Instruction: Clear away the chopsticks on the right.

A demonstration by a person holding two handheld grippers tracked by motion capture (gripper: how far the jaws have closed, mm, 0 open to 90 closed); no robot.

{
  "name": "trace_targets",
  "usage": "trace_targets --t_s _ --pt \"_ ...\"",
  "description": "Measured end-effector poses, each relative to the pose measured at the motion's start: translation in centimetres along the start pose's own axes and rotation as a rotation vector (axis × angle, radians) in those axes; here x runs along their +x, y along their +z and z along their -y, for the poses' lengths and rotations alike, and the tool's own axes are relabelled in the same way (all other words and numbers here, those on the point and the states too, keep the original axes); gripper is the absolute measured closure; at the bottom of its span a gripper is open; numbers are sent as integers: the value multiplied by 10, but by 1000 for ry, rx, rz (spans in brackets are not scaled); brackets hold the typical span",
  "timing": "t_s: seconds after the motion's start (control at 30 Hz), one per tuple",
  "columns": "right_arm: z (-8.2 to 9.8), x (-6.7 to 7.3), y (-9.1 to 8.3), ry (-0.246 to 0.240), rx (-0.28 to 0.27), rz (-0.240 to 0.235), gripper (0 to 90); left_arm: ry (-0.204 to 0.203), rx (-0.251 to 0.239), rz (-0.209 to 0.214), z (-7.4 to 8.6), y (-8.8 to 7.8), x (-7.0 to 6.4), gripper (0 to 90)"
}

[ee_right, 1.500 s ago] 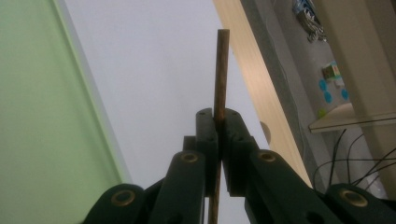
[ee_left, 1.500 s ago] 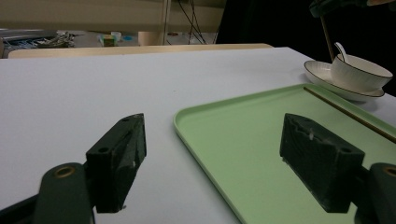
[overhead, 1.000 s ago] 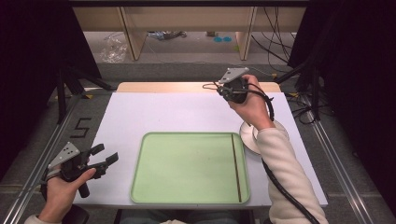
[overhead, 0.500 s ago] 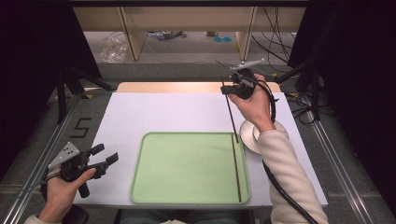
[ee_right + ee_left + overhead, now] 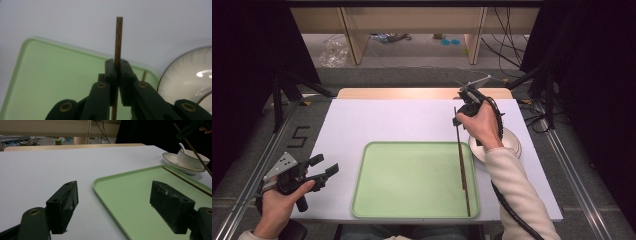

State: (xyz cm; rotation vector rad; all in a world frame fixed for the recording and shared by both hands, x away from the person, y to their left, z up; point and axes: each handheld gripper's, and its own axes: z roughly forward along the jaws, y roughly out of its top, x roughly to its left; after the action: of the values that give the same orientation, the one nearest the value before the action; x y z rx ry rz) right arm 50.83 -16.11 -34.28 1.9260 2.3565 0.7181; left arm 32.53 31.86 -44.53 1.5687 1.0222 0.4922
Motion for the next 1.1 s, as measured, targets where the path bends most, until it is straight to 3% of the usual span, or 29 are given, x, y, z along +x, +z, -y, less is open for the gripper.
trace_targets --t_s 0.03,0.07,0.13,0.3,0.43,0.5,0.7,0.77,0.87,0.93,1.03,1.07,1.1 --pt "1 -1 3 16 17 1 878 3 2 0 0 0 0 226" --pt "3 0 7 64 59 8 878 4 3 -1 0 0 0 226" --pt "6 -3 16 87 97 13 878 8 4 0 0 0 0 226" --pt "14 -7 34 94 142 44 877 4 4 -1 0 0 0 226" --pt "20 -8 49 134 196 79 877 2 4 2 0 0 0 226" --pt "22 -12 55 115 213 87 877 8 6 1 0 0 0 226" --pt "26 -14 67 161 251 113 876 5 6 0 0 0 0 226" --pt "29 -17 71 117 265 119 875 5 6 0 0 0 0 226" --pt "30 -14 75 169 271 127 874 2 6 -1 0 0 0 226" --pt "32 -18 78 111 278 142 874 7 6 1 0 0 0 226" --pt "34 -17 82 132 261 142 869 6 6 1 0 0 0 226" --pt "33 -14 84 166 254 138 868 7 6 1 0 0 0 226" --pt "33 -16 83 142 280 143 864 8 6 1 0 0 0 226"
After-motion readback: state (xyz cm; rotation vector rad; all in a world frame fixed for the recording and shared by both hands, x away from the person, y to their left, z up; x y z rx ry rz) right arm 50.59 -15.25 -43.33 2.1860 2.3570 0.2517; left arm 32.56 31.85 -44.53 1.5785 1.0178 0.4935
